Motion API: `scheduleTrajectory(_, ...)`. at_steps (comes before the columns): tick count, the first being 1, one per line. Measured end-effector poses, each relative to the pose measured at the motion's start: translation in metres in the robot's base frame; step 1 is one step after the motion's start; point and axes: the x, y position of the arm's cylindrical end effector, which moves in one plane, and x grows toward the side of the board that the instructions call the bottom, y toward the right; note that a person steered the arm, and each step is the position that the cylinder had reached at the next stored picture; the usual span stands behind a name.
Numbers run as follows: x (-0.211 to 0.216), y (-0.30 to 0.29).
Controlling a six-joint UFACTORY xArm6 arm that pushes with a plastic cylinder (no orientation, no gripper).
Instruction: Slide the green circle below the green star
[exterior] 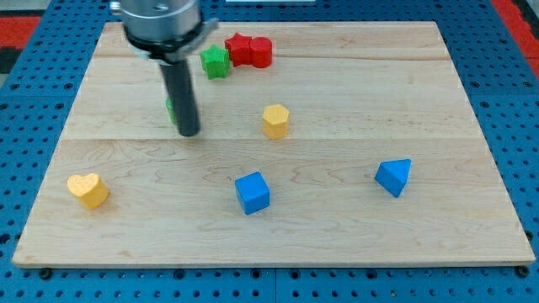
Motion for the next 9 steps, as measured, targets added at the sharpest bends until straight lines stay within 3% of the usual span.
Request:
scheduleTrajectory(1,-0.021,-0.035)
scheduleTrajectory(4,-0.094,-0.035)
scheduleTrajectory(6,-0.085,-0.023)
scheduleTrajectory(7,-0.024,-0.041)
scheduleTrajectory(8,-0.03,-0.01)
scheduleTrajectory(9,-0.07,-0.004)
